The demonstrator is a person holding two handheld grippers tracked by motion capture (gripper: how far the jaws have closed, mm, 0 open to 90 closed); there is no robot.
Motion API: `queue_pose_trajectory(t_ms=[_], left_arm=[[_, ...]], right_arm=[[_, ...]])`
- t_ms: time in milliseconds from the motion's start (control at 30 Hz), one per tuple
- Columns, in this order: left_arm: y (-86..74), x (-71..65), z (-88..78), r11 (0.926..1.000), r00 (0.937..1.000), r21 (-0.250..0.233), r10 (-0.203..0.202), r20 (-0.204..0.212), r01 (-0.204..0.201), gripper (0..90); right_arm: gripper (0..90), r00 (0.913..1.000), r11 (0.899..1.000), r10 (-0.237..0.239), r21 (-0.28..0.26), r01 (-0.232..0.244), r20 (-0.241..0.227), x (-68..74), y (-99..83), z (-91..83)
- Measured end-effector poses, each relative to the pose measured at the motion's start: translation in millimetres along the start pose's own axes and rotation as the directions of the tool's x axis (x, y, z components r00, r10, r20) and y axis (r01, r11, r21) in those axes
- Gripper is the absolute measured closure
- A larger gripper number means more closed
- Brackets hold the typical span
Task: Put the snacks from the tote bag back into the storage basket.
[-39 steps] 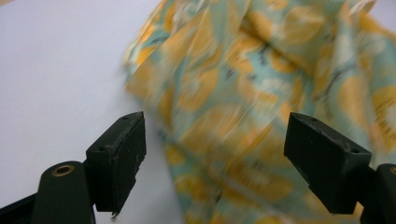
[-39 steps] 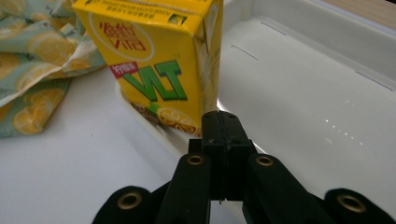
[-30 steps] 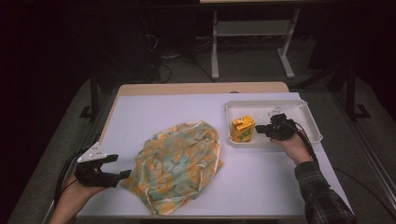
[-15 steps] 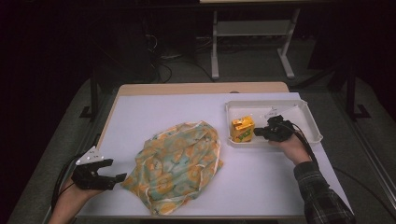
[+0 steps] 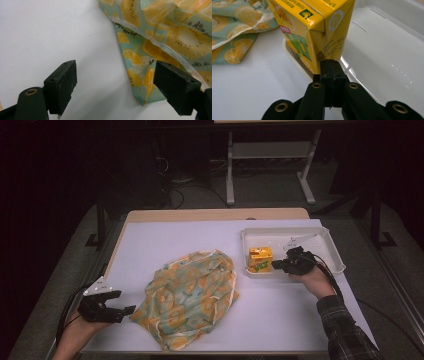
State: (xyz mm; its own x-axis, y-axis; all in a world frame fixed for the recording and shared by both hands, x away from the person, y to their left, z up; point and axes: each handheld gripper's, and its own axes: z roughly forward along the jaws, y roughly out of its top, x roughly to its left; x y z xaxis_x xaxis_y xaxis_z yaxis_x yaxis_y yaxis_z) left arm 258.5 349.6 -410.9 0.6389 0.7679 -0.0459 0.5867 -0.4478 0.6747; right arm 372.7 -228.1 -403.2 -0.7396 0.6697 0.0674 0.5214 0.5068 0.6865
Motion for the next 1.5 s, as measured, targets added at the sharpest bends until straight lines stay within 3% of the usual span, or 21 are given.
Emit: queue_pose_trajectory(t_ms=[233, 433, 500, 767, 800, 967, 1233, 1500], left_arm=[[-0.6, 1.1, 0.9, 1.0000, 1.0000, 0.006, -0.001, 0.002, 0.001, 18.6], [-0.8, 1.3, 1.3, 1.0000, 1.0000, 0.005, 0.005, 0.006, -0.005, 18.6], [-0.5, 1.0, 1.7, 0.9999, 0.9999, 0.006, 0.009, 0.005, -0.009, 18.6], [0.6, 1.5, 1.9, 0.9999, 0.9999, 0.003, 0.010, 0.003, -0.010, 18.6], [0.7, 1.8, 2.2, 0.9999, 0.9999, 0.004, 0.014, 0.003, -0.014, 18.6], [1.3, 1.2, 3.6, 0.9998, 0.9998, 0.003, 0.018, 0.006, -0.018, 18.6], [1.6, 0.7, 3.9, 0.9998, 0.9998, 0.005, 0.019, 0.003, -0.019, 18.6], [1.0, 0.3, 4.5, 0.9997, 0.9998, 0.009, 0.021, 0.008, -0.021, 18.6]], right_arm=[[89.7, 0.9999, 1.000, -0.011, 0.007, 0.011, -0.001, 3.1, -1.1, -1.6], [84.9, 0.9995, 1.000, 0.003, -0.005, -0.003, 0.031, 6.4, -1.4, -8.1], [78.6, 0.9980, 1.000, 0.026, 0.003, -0.026, 0.058, 9.7, -3.2, -14.1], [59.5, 0.9925, 0.999, 0.042, -0.018, -0.040, 0.115, 23.0, -10.8, -25.5], [53.5, 0.9919, 0.998, 0.057, -0.015, -0.056, 0.113, 27.5, -14.6, -27.0], [46.0, 0.9912, 0.997, 0.077, -0.008, -0.077, 0.108, 36.0, -23.0, -29.6], [29.7, 0.9917, 0.997, 0.077, 0.007, -0.078, 0.103, 51.6, -35.6, -31.8], [21.6, 0.9905, 0.997, 0.077, 0.007, -0.079, 0.113, 64.9, -50.9, -38.1]])
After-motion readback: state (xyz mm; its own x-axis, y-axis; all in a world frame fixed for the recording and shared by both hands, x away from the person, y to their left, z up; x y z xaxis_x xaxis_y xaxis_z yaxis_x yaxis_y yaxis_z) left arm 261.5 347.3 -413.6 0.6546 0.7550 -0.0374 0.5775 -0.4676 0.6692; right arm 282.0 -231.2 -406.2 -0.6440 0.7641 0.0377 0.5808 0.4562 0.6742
